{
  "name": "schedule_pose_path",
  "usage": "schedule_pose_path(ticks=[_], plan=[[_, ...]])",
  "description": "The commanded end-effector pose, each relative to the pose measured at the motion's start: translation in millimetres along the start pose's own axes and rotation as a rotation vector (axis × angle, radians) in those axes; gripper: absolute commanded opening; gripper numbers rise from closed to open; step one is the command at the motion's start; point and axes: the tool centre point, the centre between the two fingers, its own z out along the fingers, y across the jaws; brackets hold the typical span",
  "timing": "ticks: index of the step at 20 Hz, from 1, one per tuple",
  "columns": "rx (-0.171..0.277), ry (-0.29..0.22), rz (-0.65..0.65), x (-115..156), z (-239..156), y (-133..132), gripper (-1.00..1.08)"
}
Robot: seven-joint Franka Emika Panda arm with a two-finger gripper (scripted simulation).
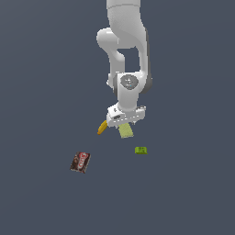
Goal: Pick up a designated object from a clutter of objects.
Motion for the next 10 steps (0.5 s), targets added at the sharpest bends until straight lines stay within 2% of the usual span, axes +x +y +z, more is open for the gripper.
schedule_pose_path(ticks=[1,10], plan=[[0.0,0.0,0.0,0,4,0,1.0],[0.0,0.0,-0.001,-1,38,-1,1.0]])
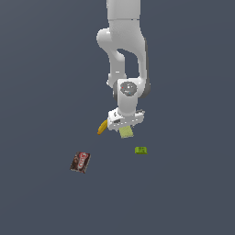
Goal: Pick up a designated object from a clutter of objects.
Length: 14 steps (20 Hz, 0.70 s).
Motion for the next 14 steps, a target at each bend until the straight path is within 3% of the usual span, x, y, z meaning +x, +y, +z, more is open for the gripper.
schedule_pose_path(ticks=[1,7,8,14], plan=[[0.0,0.001,0.0,0.0,8.8,0.0,1.0],[0.0,0.001,-0.001,0.0,16.8,-0.1,1.0],[0.0,0.001,-0.001,0.0,16.8,-0.1,-1.0],[0.0,0.001,-0.001,0.0,16.8,-0.1,-1.0]])
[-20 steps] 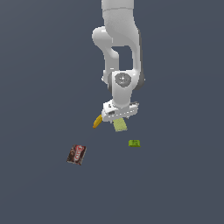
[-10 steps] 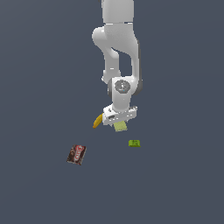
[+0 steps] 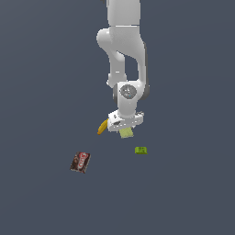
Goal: Pick up a designated object from a clutter of objects.
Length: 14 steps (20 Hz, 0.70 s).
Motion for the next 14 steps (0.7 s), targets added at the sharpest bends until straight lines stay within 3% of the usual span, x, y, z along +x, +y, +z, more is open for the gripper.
schedule_pose_path(ticks=[1,14], plan=[[0.0,0.0,0.0,0,1,0,-1.0],[0.0,0.0,0.0,0,-21,-8,-1.0]])
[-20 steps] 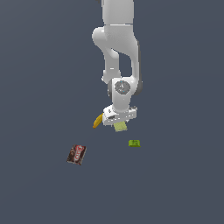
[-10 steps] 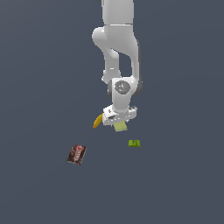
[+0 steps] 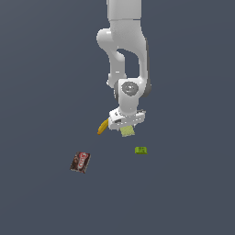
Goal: Pick up a designated object from a clutter of objects.
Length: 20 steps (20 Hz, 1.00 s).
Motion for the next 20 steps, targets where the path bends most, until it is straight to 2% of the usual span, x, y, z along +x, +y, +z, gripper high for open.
schedule_pose_path(ticks=[1,9,20], plan=[[0.0,0.002,0.0,1,-10,-4,-1.0],[-0.001,0.001,-0.001,2,-61,-23,-1.0],[-0.002,0.001,-0.001,4,-161,-62,-1.0]])
